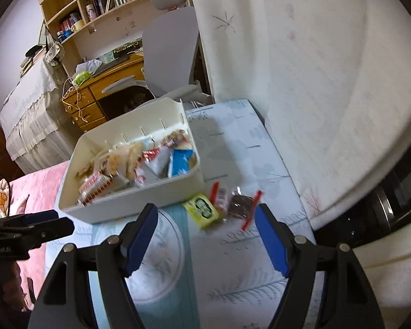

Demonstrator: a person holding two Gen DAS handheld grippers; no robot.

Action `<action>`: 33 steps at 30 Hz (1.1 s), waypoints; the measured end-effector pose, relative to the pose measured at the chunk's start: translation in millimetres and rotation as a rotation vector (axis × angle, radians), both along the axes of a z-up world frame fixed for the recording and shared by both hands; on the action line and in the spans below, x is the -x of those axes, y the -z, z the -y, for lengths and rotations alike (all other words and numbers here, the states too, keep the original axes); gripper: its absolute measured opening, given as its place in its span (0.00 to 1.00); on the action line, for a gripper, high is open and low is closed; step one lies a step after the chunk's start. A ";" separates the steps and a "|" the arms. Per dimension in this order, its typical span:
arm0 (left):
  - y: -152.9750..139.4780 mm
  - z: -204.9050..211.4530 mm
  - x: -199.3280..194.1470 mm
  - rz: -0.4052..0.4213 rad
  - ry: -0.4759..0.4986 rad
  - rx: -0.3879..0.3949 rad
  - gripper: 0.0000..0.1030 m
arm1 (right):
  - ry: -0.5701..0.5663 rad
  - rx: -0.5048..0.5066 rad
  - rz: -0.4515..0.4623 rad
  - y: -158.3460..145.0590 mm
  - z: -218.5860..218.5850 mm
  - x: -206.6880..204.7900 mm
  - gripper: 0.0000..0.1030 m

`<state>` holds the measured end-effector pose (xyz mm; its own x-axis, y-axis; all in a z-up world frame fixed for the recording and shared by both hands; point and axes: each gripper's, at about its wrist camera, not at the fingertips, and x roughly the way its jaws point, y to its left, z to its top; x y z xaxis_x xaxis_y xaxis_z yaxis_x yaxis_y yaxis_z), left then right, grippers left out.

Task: Organize snacks
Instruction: 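Grasp the yellow-green pastry packet with left tool while right tool grasps red-striped clear bag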

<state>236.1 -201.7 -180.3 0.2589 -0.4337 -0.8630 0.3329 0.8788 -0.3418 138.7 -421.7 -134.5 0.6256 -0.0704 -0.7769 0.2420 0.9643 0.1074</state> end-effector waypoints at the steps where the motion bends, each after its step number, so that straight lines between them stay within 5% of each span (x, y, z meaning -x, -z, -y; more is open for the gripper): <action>1: 2.9 5.8 0.9 -0.011 -0.004 -0.004 0.84 | -0.011 0.010 -0.002 3.3 4.7 4.1 0.71; 7: 24.0 35.0 0.5 -0.087 -0.048 0.024 0.84 | -0.104 0.119 0.006 18.0 21.2 13.2 0.71; 16: 54.2 79.8 -13.1 -0.154 -0.096 -0.043 0.84 | -0.260 0.216 -0.019 48.5 43.8 -4.5 0.71; 33: 95.7 140.1 -61.9 -0.204 -0.232 -0.079 0.84 | -0.602 0.391 -0.033 111.9 37.8 -50.8 0.63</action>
<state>298.0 -341.8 -276.1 0.1609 -0.3126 -0.9362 0.0518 0.9499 -0.3083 189.5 -459.5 -246.4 0.6202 0.0027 -0.7844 -0.3468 0.8979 -0.2711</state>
